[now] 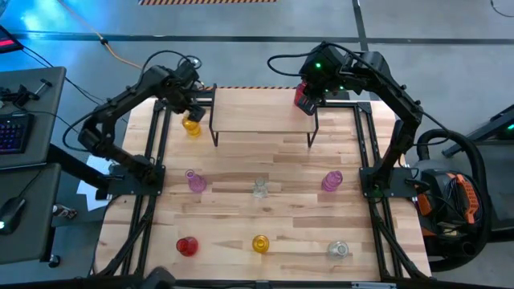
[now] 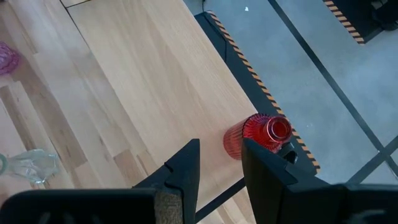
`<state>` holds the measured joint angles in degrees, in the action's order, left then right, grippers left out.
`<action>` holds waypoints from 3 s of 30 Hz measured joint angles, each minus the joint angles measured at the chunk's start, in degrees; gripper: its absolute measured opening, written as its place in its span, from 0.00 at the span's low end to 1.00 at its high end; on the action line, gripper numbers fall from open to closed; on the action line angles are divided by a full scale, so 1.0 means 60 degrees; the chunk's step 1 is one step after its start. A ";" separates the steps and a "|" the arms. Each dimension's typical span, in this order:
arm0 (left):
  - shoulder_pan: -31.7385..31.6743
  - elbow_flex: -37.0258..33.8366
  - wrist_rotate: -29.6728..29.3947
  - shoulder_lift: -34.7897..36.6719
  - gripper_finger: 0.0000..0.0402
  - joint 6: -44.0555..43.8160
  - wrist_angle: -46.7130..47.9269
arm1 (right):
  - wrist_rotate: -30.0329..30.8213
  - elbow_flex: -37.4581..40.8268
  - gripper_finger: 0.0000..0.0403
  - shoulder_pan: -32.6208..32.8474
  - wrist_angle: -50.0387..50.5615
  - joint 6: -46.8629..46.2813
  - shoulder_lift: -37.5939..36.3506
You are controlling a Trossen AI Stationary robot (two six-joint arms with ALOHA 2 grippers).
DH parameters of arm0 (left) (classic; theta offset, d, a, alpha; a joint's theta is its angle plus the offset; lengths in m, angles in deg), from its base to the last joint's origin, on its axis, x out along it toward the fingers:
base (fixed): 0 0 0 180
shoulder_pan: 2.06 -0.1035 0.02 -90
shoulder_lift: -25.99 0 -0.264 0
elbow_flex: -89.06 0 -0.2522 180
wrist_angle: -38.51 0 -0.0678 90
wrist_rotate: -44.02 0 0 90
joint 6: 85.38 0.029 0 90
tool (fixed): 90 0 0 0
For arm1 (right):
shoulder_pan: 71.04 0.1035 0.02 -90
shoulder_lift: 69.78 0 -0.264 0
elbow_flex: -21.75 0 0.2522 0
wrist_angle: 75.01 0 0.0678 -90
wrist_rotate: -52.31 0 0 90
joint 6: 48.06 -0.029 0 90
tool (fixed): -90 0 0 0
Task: Sort vases onto shelf
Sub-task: Put the top yellow vase on the shelf
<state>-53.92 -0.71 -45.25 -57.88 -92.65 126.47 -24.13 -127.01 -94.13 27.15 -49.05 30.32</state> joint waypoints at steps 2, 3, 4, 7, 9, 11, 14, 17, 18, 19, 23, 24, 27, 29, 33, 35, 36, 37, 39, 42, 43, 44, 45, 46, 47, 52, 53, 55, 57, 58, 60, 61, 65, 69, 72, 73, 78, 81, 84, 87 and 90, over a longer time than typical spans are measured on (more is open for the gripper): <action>0.0004 0.0000 0.0087 -0.0212 0.70 0.0003 -0.0004 | 0.0000 0.0000 0.25 0.0000 0.0000 -0.0003 0.0000; 0.0004 0.0000 0.0087 -0.0290 0.69 0.0003 -0.0004 | 0.0000 0.0000 0.25 0.0000 0.0000 -0.0002 0.0000; 0.0004 0.0000 0.0087 -0.0344 0.67 0.0003 -0.0007 | 0.0000 0.0000 0.25 0.0000 0.0000 -0.0003 0.0000; 0.0004 0.0000 0.0087 -0.0464 0.61 0.0003 -0.0011 | 0.0000 0.0000 0.25 0.0000 0.0000 -0.0003 0.0000; 0.0004 0.0000 0.0087 -0.0515 0.58 0.0054 -0.0012 | 0.0000 0.0000 0.25 0.0000 0.0000 -0.0003 0.0000; 0.0004 0.0000 0.0087 -0.0607 0.54 0.0081 -0.0013 | 0.0000 0.0000 0.25 0.0000 0.0000 -0.0003 0.0000; -0.0031 0.0000 0.0087 -0.0854 0.52 0.0088 -0.0007 | 0.0000 0.0000 0.25 0.0000 0.0000 -0.0003 0.0000; -0.0044 0.0000 0.0082 -0.1079 0.52 0.0085 0.0025 | 0.0000 0.0000 0.25 0.0000 -0.0002 -0.0051 0.0000; -0.0044 0.0000 0.0079 -0.1132 0.52 0.0087 0.0025 | 0.0000 0.0000 0.25 0.0000 0.0000 -0.0080 0.0001; -0.0044 0.0000 0.0069 -0.1166 0.52 0.0083 0.0012 | 0.0000 0.0000 0.25 0.0000 -0.0002 -0.0078 0.0002; -0.0051 0.0000 0.0043 -0.1279 0.52 0.0083 -0.0142 | 0.0000 0.0000 0.25 0.0000 0.0000 -0.0080 0.0004; -0.0051 0.0000 0.0039 -0.1326 0.52 0.0083 -0.0132 | -0.0002 0.0000 0.25 0.0000 0.0000 -0.0080 0.0004; -0.0051 0.0000 0.0032 -0.1552 0.52 0.0083 -0.0115 | -0.0002 0.0000 0.25 0.0000 0.0000 -0.0078 0.0004; -0.0051 0.0000 0.0014 -0.1717 0.52 0.0084 -0.0126 | -0.0003 0.0000 0.25 0.0000 0.0000 -0.0080 0.0004; -0.0051 0.0000 -0.0014 -0.1917 0.52 0.0231 -0.0174 | -0.0004 0.0000 0.25 0.0000 0.0000 -0.0080 0.0004; -0.0047 0.0000 -0.0057 -0.1925 0.52 0.0236 -0.0203 | -0.0004 0.0000 0.25 0.0000 0.0000 -0.0080 0.0004; -0.0049 0.0000 -0.0070 -0.1925 0.52 0.0242 -0.0214 | -0.0004 0.0000 0.25 0.0000 0.0000 -0.0080 0.0004; -0.0051 0.0000 -0.0141 -0.1925 0.51 0.0250 -0.0221 | -0.0004 0.0000 0.25 0.0000 0.0000 -0.0080 0.0004; -0.0047 0.0000 -0.0442 -0.1933 0.48 0.0339 -0.0211 | -0.0004 0.0000 0.25 0.0000 0.0004 -0.0080 0.0004; -0.0051 0.0007 -0.0789 -0.1933 0.41 0.0553 -0.0181 | -0.0004 0.0000 0.25 0.0000 0.0004 -0.0080 0.0004; -0.0051 0.0007 -0.0820 -0.1928 0.38 0.0576 -0.0182 | -0.0004 0.0000 0.25 0.0000 0.0004 -0.0080 0.0004; -0.0051 0.0007 -0.0836 -0.1928 0.34 0.0578 -0.0184 | -0.0004 0.0000 0.25 0.0000 0.0004 -0.0080 0.0004; -0.0051 0.0007 -0.0843 -0.1928 0.31 0.0584 -0.0189 | -0.0004 0.0000 0.25 0.0000 0.0004 -0.0080 0.0004; -0.0051 0.0007 -0.0850 -0.1928 0.28 0.0591 -0.0189 | -0.0004 0.0000 0.25 0.0000 0.0004 -0.0080 0.0004; -0.0051 0.0007 -0.0857 -0.1928 0.24 0.0639 -0.0189 | -0.0004 0.0000 0.25 0.0000 0.0004 -0.0080 0.0004; -0.0051 0.0009 -0.0904 -0.1925 0.08 0.0755 -0.0182 | -0.0004 0.0000 0.25 0.0000 0.0004 -0.0080 0.0004; -0.0050 0.0011 -0.0930 -0.1925 0.05 0.0770 -0.0177 | -0.0004 0.0000 0.25 0.0000 0.0004 -0.0080 0.0004; -0.0047 0.0015 -0.0951 -0.1921 0.04 0.0844 -0.0170 | -0.0004 0.0000 0.25 0.0000 0.0004 -0.0080 0.0004; -0.0047 0.0015 -0.0954 -0.1925 0.04 0.0866 -0.0167 | -0.0004 0.0000 0.25 0.0000 -0.0002 -0.0080 0.0004; -0.0047 0.0015 -0.0951 -0.1921 0.04 0.0875 -0.0164 | -0.0004 0.0000 0.25 0.0000 -0.0007 -0.0080 0.0004; -0.0051 0.0015 -0.0951 -0.1921 0.05 0.0990 -0.0142 | -0.0004 0.0000 0.25 0.0000 -0.0028 -0.0080 0.0004; -0.0051 0.0011 -0.0955 -0.1903 0.05 0.1012 -0.0128 | -0.0004 0.0000 0.25 0.0000 -0.0032 -0.0080 0.0004; -0.0051 -0.0026 -0.1028 -0.1578 0.04 0.1147 -0.0084 | -0.0004 0.0000 0.25 0.0002 -0.0033 -0.0080 0.0004; -0.0051 -0.0022 -0.0951 -0.0919 0.04 0.1097 0.0222 | -0.0004 0.0000 0.25 0.0003 -0.0110 -0.0080 0.0004; -0.0048 -0.0022 -0.0911 -0.0411 0.04 0.1075 0.0568 | -0.0004 0.0000 0.25 0.0000 -0.0243 -0.0082 0.0004; -0.0047 -0.0022 -0.0911 -0.0222 0.04 0.1044 0.0658 | -0.0004 0.0000 0.25 0.0000 -0.0263 -0.0084 0.0004; -0.0036 -0.0004 -0.0841 0.0821 0.04 0.0681 0.0702 | -0.0004 0.0000 0.25 0.0001 -0.0399 -0.0084 0.0004; -0.0036 0.0059 -0.0598 0.1365 0.04 0.0448 0.0831 | -0.0004 0.0000 0.25 0.0000 -0.0437 -0.0084 0.0004; -0.0036 0.0519 -0.0588 0.1746 0.04 0.0274 0.1147 | -0.0005 0.0000 0.25 0.0004 -0.0448 -0.0243 0.0004; -0.0036 0.1196 -0.0591 0.1990 0.05 0.0186 0.1169 | -0.0007 0.0000 0.25 0.0001 -0.0448 -0.0466 0.0004; -0.0036 0.1988 -0.0591 0.2070 0.04 0.0145 0.1162 | -0.0007 0.0000 0.25 0.0000 -0.0448 -0.0513 0.0004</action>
<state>-54.14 11.22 -48.79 -45.46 -91.78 133.44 -24.17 -127.01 -94.13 24.46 -52.13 30.34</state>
